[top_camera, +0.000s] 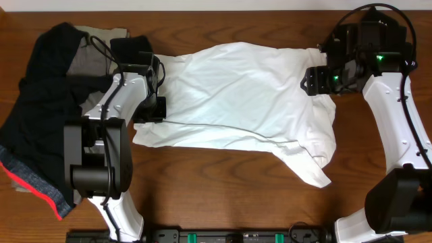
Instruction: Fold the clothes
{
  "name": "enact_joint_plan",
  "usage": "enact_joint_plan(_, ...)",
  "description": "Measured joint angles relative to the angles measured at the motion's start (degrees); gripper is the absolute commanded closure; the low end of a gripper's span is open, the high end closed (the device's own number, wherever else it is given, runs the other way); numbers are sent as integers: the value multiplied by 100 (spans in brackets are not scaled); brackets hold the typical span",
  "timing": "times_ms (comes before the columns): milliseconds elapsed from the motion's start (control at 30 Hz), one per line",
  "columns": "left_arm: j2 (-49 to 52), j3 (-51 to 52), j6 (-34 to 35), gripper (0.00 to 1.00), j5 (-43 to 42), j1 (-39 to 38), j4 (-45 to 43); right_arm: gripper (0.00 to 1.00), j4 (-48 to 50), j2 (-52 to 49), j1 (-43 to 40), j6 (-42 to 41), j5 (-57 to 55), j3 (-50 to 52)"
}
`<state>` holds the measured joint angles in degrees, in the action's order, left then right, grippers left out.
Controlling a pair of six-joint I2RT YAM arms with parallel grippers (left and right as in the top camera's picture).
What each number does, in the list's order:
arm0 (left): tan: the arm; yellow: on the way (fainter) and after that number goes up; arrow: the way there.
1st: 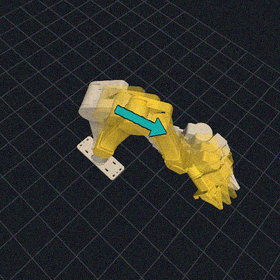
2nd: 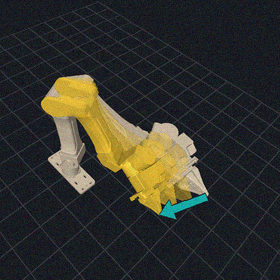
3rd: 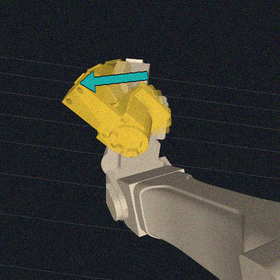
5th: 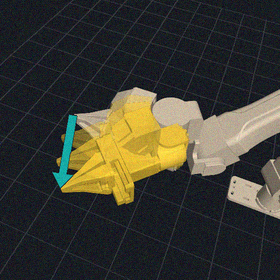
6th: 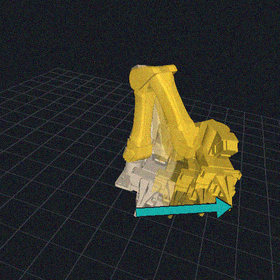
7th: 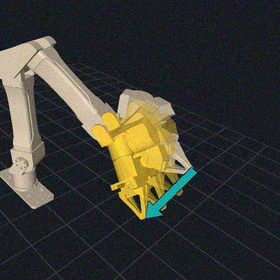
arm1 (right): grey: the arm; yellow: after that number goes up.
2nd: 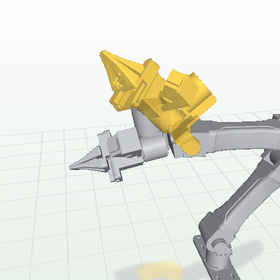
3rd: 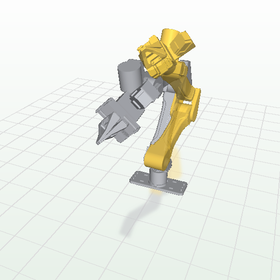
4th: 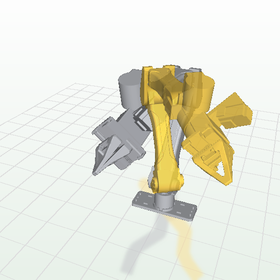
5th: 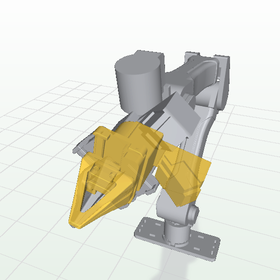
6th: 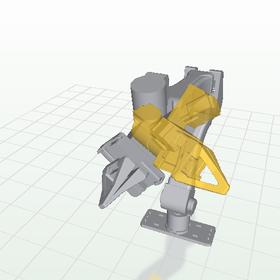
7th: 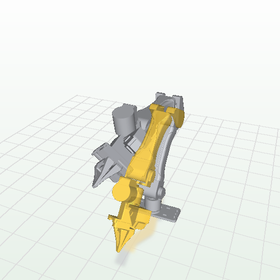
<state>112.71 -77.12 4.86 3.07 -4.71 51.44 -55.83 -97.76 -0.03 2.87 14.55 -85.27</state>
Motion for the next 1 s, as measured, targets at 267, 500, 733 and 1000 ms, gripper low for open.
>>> enact_joint_plan(267,0,0,20,94,-2,7,15,28,0,0,0,0,0,0)
enact_joint_plan(500,0,0,-13,94,-2,11,107,28,0,-2,0,0,0,0)
enact_joint_plan(733,-170,0,483,94,-7,50,850,36,-111,0,0,-46,-17,0)
enact_joint_plan(1000,-1451,-7,1080,94,-7,52,2004,35,-240,-2,-70,-328,-155,0)
